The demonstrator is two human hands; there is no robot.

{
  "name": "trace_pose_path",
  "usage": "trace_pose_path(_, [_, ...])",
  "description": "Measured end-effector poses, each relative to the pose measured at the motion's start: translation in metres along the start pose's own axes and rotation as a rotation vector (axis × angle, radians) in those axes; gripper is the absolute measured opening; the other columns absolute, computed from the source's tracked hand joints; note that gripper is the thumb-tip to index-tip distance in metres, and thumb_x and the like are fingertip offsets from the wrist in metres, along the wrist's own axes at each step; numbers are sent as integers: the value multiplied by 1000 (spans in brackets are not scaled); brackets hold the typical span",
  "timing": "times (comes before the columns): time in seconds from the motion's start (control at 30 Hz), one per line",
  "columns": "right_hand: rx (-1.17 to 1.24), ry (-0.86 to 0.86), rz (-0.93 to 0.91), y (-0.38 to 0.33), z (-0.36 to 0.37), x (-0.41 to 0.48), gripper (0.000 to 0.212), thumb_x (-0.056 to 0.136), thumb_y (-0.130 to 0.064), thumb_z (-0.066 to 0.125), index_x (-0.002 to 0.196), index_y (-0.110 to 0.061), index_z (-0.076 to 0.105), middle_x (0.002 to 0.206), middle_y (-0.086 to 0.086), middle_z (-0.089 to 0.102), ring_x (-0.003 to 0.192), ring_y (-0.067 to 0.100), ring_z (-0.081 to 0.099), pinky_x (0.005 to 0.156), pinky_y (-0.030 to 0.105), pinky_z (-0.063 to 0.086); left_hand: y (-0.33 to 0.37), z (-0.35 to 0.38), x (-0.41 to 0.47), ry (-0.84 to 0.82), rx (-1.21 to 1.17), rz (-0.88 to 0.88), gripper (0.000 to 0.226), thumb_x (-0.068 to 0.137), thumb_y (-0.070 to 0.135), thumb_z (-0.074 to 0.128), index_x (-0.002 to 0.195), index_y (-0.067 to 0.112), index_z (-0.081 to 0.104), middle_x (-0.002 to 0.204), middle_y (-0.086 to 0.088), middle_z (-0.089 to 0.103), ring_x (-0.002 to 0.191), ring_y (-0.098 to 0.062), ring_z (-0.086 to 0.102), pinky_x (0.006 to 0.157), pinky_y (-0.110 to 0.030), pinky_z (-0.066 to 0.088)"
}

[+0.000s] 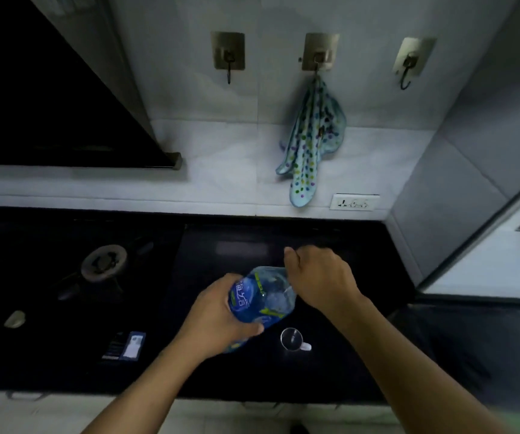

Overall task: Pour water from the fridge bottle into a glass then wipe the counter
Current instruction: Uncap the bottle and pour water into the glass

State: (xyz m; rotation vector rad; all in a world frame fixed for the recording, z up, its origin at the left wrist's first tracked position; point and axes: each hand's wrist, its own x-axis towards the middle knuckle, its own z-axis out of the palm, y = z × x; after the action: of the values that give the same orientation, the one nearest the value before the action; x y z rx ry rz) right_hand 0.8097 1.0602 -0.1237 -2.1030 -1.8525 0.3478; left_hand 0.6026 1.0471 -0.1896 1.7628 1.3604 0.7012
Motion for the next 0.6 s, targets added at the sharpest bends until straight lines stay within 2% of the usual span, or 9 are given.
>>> trace_pose_path(0.07, [-28, -17, 31, -4, 5, -7, 46, 101, -51, 33, 77, -20, 57, 90, 12, 70, 86, 37, 66, 72, 38, 49, -6, -2, 2, 0, 21, 48, 62, 49, 30, 97, 100, 36, 62, 94, 10, 72, 84, 0, 68, 71, -7, 49])
trace_pose_path(0.17, [70, 268, -368, -6, 6, -31, 33, 102, -36, 40, 76, -19, 49, 69, 4, 62, 62, 31, 60, 54, 35, 43, -19, -15, 6, -182, -157, 59, 66, 50, 23, 99, 105, 39, 66, 101, 4, 76, 89, -4, 73, 78, -15, 55])
trace_pose_path(0.23, [212, 288, -532, -1, 5, -42, 25, 102, -28, 42, 89, -13, 57, 78, 3, 57, 69, 25, 55, 62, 35, 46, -24, -20, 8, -289, -238, 46, 68, 52, 19, 99, 108, 39, 67, 107, 0, 77, 96, -13, 75, 84, -26, 59])
trace_pose_path(0.3, [303, 235, -473, 5, 6, -51, 22, 101, -27, 44, 109, -11, 58, 93, 3, 55, 81, 22, 56, 72, 32, 47, -25, -17, 7, -314, -235, 19, 67, 50, 23, 99, 106, 43, 67, 108, 2, 77, 98, -14, 75, 83, -27, 60])
trace_pose_path(0.33, [289, 220, -372, 7, 7, -56, 25, 102, -32, 43, 112, -13, 56, 94, 2, 55, 80, 22, 57, 70, 33, 47, -25, -13, 6, -308, -213, 12, 67, 50, 26, 99, 104, 46, 66, 107, 7, 77, 96, -10, 75, 80, -23, 59])
trace_pose_path(0.4, [146, 210, -153, 8, 12, -60, 40, 100, -53, 35, 92, -18, 54, 74, -6, 55, 64, 23, 56, 57, 35, 43, -23, -5, 2, -295, -158, 32, 67, 49, 30, 97, 103, 51, 63, 105, 18, 75, 92, 0, 73, 73, -12, 55])
trace_pose_path(0.47, [75, 223, -31, 7, 17, -62, 48, 96, -60, 37, 72, -20, 43, 54, -6, 46, 52, 23, 50, 50, 34, 38, -23, 2, -2, -286, -153, 42, 68, 49, 31, 97, 103, 52, 61, 104, 24, 74, 89, 5, 72, 70, -8, 52])
trace_pose_path(0.53, [173, 242, -48, 10, 19, -64, 39, 99, -47, 46, 73, -18, 43, 57, -3, 49, 52, 25, 51, 50, 38, 42, -22, 8, -5, -295, -166, 19, 69, 48, 32, 97, 104, 52, 62, 105, 20, 75, 91, 2, 73, 73, -14, 56])
trace_pose_path(0.6, [306, 217, -109, 13, 18, -67, 25, 96, -44, 43, 92, -19, 49, 76, -1, 56, 62, 21, 55, 56, 41, 48, -22, 11, -7, -298, -183, -7, 69, 47, 33, 97, 104, 52, 62, 106, 17, 75, 93, -3, 74, 78, -21, 58])
